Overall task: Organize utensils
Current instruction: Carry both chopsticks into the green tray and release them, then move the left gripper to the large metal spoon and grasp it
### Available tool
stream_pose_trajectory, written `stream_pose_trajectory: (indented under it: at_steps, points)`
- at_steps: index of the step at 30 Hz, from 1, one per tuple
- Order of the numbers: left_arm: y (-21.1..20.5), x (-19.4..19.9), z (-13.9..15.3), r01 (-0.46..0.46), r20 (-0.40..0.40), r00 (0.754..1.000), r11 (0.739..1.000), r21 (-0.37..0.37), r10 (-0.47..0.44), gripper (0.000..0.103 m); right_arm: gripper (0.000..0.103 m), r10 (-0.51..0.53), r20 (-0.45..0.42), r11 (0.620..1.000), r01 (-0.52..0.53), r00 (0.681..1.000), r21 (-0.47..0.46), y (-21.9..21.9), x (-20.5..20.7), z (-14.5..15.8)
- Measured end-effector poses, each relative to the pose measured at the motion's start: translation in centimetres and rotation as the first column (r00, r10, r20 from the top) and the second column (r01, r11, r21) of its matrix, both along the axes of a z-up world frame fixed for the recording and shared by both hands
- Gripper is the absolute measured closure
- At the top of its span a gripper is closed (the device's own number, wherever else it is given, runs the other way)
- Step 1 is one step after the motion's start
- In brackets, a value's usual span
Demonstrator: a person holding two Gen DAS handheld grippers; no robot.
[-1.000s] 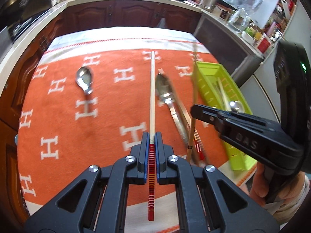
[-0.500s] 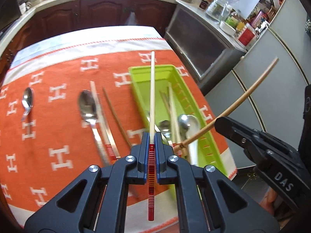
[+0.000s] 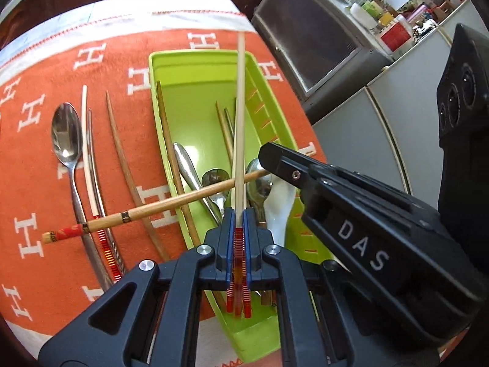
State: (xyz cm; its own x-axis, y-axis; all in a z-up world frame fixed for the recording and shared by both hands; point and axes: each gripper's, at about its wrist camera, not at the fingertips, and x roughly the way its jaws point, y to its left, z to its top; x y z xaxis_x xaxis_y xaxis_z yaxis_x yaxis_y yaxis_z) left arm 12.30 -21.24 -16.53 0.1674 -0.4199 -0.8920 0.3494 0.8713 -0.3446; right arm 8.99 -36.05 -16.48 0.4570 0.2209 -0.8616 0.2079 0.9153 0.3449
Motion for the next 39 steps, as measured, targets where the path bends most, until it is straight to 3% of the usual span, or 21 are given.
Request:
stream_pose_trajectory:
  at_steps: [3,5,7,8,12,18,22,27,34,39]
  points:
    - [-0.2,0.3,-0.7,0.015,-0.007,1.0,1.0,0.025,-0.015,0.099,0.101,-0.004,-0.007,0.999,0.004,1.0,0.045,-0.5,0.6,-1.1]
    - [-0.3,0.4,-0.9,0.027,-0.005,1.0,0.999,0.038,-0.027,0.093,0.096,-0.012,-0.014,0.999,0.012,1.0,0.051,-0.3,0.7,-1.6]
    - [0.0,0.4,-0.6,0.025,0.005,1.0,0.999,0.039,-0.026,0.079,0.091,-0.023,-0.012,0.997,0.024,1.0,0.066,-0.8,0.5,-1.7]
    - [0.2,0.4,-0.4,0.023,0.011,1.0,0.999,0.035,-0.024,0.076,0.088,-0.03,-0.013,0.997,0.031,0.999,0.071,-0.3,0.6,-1.9]
    - [1.2,0.0,1.2,0.041,0.035,0.999,0.999,0.022,-0.042,0.074,0.078,-0.036,0.023,0.994,0.033,0.999,0.102,-0.4,-0.5,-1.1]
    - [4.3,-0.8,3.6,0.058,0.133,0.989,0.994,0.091,-0.07,0.073,0.071,0.004,0.054,0.995,-0.009,0.999,0.102,0.8,-1.5,0.2]
    - [6.3,0.1,3.6,0.07,0.204,0.973,0.984,0.166,-0.104,0.073,0.071,0.035,0.05,0.997,-0.038,0.998,0.06,2.1,-1.1,0.1]
    - [6.8,0.6,2.2,0.178,0.185,0.959,0.964,0.195,-0.215,0.073,0.073,0.066,0.024,0.998,-0.066,0.998,-0.003,3.9,-0.2,-0.7]
    - [6.0,0.2,0.4,0.286,0.045,0.956,0.955,0.078,-0.29,0.073,0.079,0.029,-0.03,0.999,-0.028,0.999,0.025,3.6,0.8,-2.8]
    - [5.7,-0.3,0.6,0.267,0.048,0.962,0.962,0.052,-0.27,0.073,0.085,0.008,-0.047,1.0,-0.007,0.999,0.014,3.2,1.3,-4.0]
